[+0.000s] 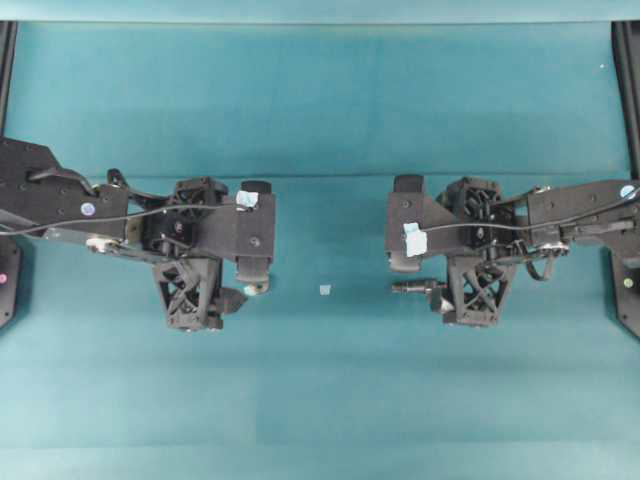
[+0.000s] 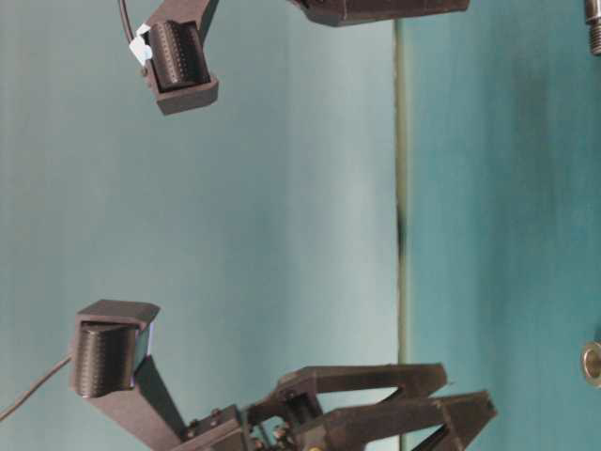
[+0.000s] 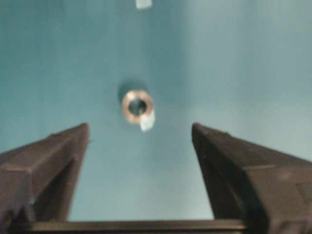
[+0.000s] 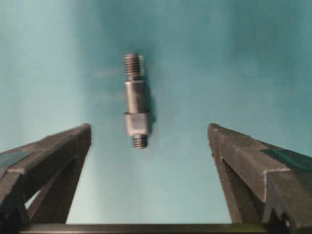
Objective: Insert the washer onto the shaft with both hands.
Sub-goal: 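Lower both open grippers around the washer and the threaded shaft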
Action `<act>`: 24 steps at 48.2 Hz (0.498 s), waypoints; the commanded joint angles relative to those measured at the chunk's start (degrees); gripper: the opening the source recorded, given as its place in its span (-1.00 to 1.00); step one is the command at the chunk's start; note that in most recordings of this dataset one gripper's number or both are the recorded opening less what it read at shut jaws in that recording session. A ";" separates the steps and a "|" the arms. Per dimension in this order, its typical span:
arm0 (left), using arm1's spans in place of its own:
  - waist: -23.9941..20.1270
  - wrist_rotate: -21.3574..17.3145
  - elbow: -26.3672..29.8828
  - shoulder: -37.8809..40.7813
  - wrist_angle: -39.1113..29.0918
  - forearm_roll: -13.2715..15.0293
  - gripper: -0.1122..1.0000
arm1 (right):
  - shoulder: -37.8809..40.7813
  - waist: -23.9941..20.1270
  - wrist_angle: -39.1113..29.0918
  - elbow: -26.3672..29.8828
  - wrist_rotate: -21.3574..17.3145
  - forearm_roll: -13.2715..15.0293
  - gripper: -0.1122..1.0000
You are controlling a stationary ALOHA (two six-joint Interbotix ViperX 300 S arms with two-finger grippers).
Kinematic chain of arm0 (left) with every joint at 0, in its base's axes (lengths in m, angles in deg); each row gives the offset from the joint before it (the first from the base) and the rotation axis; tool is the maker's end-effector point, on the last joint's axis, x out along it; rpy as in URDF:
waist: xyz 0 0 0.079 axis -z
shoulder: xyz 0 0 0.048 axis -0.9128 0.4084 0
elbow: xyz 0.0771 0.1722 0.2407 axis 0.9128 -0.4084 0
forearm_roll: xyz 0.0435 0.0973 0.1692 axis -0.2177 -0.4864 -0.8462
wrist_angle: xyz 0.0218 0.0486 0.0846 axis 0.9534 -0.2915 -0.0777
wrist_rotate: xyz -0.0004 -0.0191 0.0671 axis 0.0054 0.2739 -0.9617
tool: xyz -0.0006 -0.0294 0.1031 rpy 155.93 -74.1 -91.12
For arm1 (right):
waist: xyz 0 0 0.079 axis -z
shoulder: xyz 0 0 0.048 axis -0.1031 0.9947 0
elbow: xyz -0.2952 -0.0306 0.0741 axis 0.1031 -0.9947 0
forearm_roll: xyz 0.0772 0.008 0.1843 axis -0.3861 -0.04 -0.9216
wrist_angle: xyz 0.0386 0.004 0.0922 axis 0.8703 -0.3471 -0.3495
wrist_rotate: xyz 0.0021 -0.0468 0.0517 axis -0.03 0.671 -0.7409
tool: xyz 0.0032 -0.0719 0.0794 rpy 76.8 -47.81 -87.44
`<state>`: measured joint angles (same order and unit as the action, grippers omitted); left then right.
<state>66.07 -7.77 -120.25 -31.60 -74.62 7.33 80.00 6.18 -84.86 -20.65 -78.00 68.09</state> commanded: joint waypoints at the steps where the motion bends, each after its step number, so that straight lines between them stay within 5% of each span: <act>1: 0.00 0.09 -0.09 0.35 1.85 -0.18 0.69 | 0.18 0.09 0.70 -0.09 0.53 0.53 0.80; 24: -0.26 0.09 -0.26 5.80 3.25 -0.18 0.70 | 3.87 -0.53 5.01 -1.93 0.97 0.53 0.78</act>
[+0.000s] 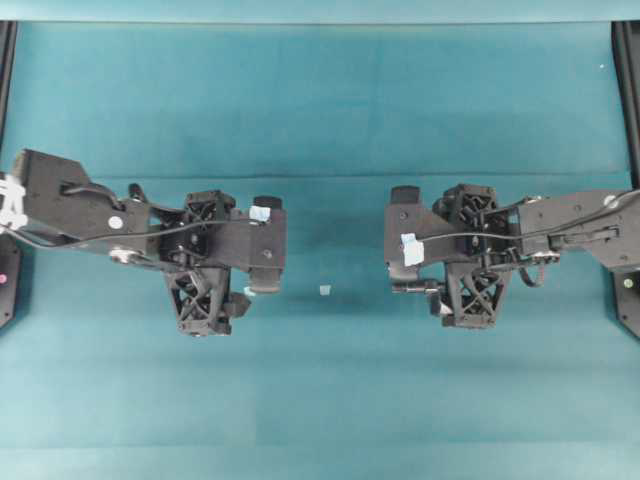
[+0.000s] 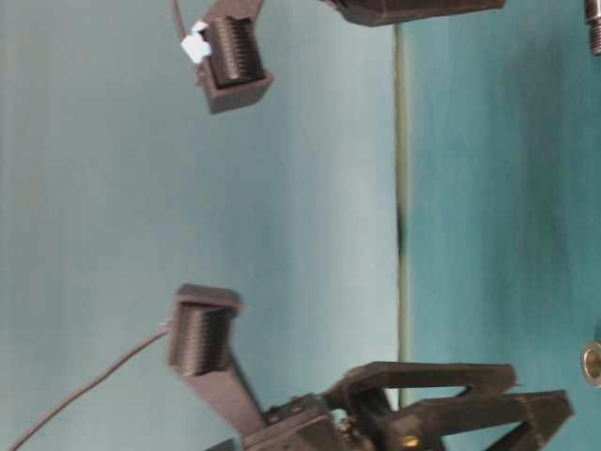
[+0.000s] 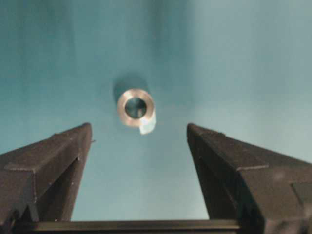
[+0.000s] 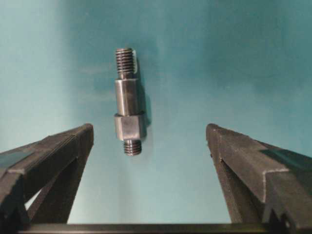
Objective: Insert the washer onto the shaft with both hands.
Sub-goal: 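Lower both open grippers around the washer and the threaded shaft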
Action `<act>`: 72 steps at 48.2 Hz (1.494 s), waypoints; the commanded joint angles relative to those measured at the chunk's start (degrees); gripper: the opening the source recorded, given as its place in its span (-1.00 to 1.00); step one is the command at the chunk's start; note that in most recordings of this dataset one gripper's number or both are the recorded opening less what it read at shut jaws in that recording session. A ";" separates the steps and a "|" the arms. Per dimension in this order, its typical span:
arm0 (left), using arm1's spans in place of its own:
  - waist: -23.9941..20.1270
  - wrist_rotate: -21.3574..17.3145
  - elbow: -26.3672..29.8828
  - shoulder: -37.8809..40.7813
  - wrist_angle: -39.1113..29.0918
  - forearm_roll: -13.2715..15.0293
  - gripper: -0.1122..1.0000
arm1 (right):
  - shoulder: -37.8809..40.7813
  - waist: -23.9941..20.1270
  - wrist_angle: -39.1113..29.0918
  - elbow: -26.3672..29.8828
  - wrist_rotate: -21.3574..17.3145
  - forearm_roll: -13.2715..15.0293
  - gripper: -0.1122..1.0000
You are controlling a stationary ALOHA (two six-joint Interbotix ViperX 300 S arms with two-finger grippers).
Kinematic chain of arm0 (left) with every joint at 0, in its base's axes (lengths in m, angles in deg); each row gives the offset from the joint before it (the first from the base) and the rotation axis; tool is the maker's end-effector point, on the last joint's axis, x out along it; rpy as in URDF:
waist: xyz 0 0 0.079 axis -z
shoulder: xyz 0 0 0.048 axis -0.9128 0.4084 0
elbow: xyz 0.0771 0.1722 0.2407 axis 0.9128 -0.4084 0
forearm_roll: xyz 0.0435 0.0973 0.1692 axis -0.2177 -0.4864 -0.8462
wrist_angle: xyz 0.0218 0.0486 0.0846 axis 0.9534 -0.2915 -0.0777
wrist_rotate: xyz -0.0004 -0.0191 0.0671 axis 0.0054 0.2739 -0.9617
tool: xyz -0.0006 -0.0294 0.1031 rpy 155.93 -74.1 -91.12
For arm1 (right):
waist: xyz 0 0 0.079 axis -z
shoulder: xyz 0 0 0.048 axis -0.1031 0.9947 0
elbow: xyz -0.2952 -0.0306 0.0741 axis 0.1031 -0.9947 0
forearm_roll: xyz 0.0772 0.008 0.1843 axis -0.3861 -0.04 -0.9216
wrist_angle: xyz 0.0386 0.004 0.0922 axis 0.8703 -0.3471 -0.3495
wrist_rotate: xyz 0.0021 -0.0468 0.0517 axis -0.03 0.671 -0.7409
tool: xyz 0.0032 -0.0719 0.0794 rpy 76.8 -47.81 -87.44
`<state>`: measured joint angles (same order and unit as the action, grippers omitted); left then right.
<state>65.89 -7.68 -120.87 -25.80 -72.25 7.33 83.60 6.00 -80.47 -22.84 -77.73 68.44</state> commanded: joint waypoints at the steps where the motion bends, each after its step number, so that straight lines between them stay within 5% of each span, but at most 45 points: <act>1: -0.09 0.09 0.35 0.18 1.14 -0.18 0.69 | 0.44 -0.35 0.70 0.26 0.79 0.18 0.78; 72: -0.79 0.35 1.93 7.73 5.54 -0.18 0.68 | 5.19 -1.49 3.52 0.18 0.70 0.09 0.78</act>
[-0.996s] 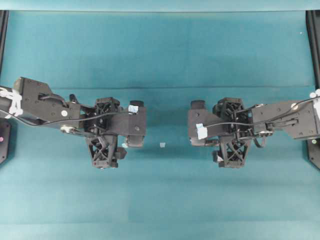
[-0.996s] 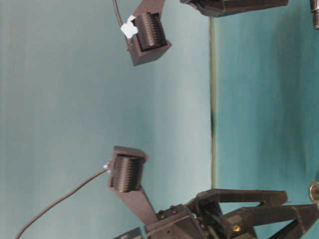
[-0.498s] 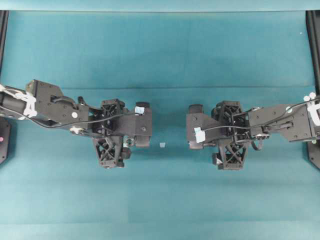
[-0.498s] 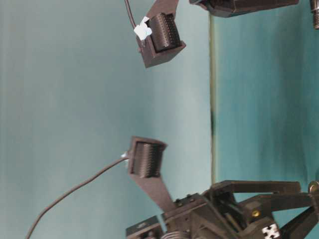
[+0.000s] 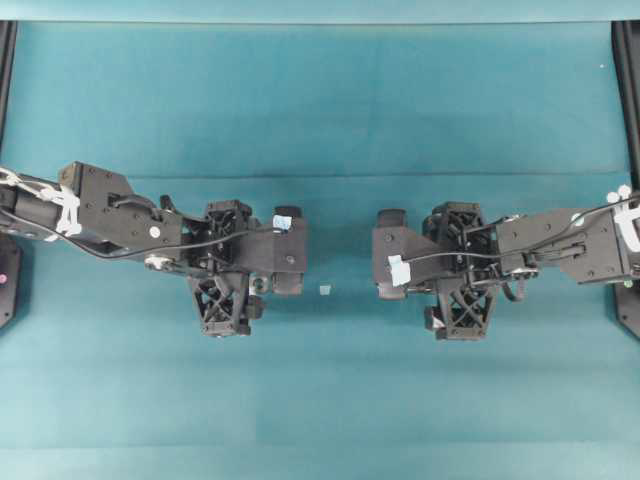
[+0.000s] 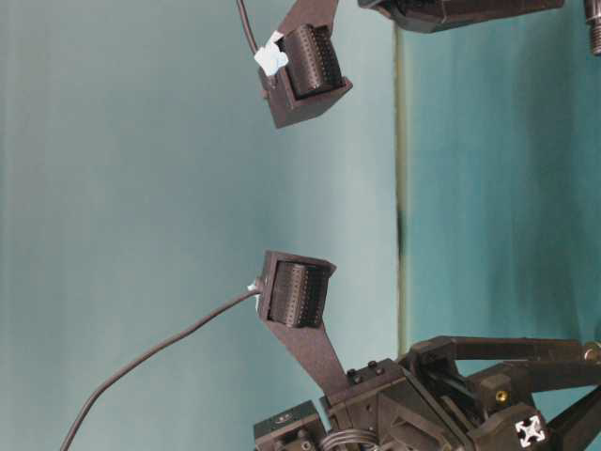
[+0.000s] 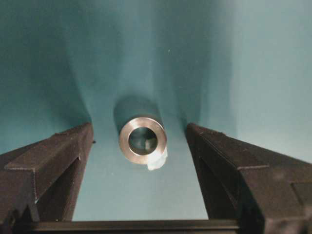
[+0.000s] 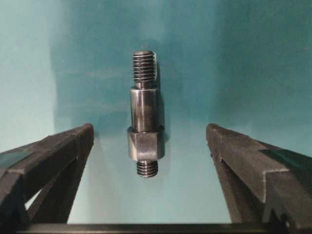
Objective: Insert the washer onto the shaft with both hands.
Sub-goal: 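Lower both open grippers around the washer and the threaded shaft, then close left gripper on the washer and right gripper on the shaft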
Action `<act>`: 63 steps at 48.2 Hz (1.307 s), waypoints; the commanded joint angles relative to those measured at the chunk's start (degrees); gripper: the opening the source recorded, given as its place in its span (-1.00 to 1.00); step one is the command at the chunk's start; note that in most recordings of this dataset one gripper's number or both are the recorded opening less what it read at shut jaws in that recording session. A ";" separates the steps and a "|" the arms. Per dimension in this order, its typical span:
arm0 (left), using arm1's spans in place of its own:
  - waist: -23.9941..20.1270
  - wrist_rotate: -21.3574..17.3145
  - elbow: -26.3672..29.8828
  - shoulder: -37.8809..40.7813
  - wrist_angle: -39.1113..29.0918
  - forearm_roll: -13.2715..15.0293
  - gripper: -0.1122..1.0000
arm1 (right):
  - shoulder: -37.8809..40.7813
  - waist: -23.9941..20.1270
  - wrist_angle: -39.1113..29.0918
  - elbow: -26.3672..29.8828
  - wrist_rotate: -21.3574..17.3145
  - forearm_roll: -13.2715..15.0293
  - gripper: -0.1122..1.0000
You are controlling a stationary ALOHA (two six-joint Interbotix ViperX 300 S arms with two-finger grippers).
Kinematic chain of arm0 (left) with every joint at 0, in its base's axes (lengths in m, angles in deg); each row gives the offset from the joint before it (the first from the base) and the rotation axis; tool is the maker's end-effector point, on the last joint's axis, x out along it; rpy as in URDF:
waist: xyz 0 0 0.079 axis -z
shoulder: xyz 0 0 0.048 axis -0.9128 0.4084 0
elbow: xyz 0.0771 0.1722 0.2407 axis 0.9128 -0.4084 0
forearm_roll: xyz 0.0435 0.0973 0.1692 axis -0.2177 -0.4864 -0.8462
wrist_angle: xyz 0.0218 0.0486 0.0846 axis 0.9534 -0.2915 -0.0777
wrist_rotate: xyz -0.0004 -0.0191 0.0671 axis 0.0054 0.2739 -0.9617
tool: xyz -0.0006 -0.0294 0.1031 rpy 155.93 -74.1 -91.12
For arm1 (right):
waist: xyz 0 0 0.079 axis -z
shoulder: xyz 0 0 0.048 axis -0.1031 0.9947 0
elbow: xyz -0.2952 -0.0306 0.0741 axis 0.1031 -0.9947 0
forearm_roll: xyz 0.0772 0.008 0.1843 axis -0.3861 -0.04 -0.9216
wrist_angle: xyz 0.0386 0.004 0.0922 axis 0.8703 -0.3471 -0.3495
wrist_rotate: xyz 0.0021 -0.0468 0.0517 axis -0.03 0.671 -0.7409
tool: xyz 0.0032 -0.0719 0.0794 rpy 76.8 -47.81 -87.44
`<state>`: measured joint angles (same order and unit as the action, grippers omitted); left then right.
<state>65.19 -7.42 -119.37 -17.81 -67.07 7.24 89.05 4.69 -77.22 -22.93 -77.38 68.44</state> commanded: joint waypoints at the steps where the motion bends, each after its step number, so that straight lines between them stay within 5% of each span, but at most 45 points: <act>1: -0.09 0.09 0.44 -0.26 0.35 -0.09 0.68 | -0.26 -0.26 0.26 0.26 0.35 0.09 0.78; 63: -0.09 0.53 0.26 -0.26 0.35 -0.09 0.67 | 0.70 1.93 2.11 -0.79 2.11 0.18 0.78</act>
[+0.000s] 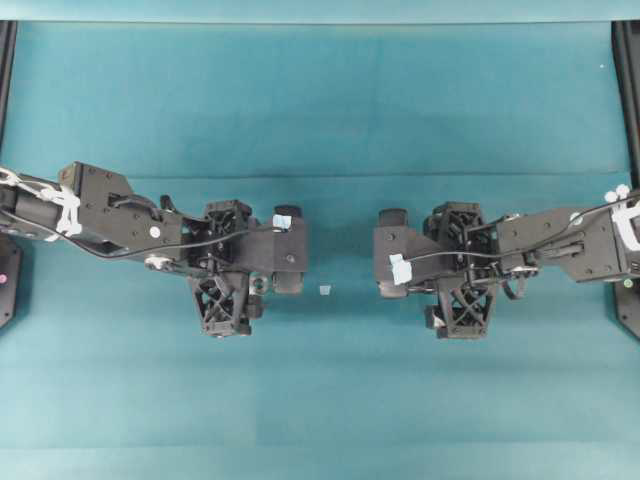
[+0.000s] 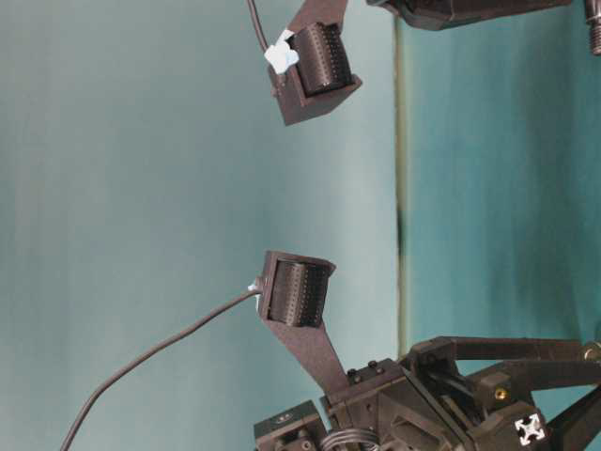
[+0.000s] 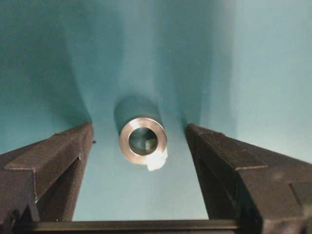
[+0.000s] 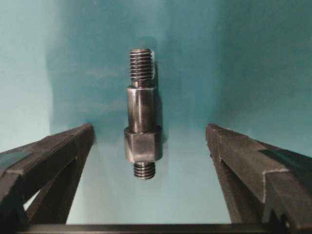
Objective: Insert the washer onto the shaft with both hands.
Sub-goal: 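Close left gripper on the washer and right gripper on the shaft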
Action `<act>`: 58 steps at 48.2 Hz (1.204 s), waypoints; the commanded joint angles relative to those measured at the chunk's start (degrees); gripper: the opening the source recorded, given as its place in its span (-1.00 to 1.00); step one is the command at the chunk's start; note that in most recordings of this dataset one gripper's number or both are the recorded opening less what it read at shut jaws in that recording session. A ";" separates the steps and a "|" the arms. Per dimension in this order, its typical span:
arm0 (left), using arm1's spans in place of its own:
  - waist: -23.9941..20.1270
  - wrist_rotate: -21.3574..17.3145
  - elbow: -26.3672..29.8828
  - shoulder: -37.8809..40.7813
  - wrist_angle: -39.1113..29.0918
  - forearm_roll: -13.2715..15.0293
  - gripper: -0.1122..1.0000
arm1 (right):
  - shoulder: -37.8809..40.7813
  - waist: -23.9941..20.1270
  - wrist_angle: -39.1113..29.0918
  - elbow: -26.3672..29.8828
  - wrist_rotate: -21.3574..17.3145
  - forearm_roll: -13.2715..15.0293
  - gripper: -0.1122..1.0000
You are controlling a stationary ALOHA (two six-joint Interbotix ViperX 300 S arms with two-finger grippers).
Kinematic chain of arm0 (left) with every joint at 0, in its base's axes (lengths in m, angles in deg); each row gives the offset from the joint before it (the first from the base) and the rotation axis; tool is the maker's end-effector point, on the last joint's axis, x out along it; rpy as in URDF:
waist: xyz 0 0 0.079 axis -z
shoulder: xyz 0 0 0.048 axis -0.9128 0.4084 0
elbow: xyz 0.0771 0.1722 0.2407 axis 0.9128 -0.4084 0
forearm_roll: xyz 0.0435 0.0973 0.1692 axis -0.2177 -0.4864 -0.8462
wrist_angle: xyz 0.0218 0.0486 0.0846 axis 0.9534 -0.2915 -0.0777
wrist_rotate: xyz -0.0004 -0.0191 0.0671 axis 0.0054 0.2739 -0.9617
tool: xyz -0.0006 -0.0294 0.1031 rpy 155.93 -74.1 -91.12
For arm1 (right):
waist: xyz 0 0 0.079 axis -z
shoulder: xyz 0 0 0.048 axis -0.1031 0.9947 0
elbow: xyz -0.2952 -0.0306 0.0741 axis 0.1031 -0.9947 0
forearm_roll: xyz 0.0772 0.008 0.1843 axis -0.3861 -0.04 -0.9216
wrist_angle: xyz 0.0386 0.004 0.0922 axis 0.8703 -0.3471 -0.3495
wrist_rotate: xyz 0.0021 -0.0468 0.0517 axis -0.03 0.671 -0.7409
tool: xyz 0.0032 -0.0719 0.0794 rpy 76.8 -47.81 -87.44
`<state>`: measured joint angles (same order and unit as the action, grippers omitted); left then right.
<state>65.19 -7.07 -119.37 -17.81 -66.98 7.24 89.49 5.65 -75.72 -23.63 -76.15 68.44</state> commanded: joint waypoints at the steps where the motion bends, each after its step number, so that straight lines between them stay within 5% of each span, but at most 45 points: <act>1: -0.09 0.18 0.26 -0.26 0.26 -0.09 0.68 | 0.26 0.97 0.62 -0.09 0.97 0.18 0.78; 13: -0.09 0.26 0.26 -0.26 0.26 -0.09 0.67 | 0.88 1.14 1.41 -0.62 1.14 -0.26 0.78; 26: -0.09 0.35 0.26 -0.26 0.26 -0.09 0.67 | 0.70 1.32 1.49 -0.35 1.58 -4.83 0.72; 58: 0.00 1.58 0.09 -0.26 0.53 -0.09 0.67 | 0.53 2.37 0.35 0.53 3.52 -5.89 0.69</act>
<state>65.19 -5.57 -119.37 -17.81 -66.89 7.33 90.11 7.50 -75.46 -23.55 -73.43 62.46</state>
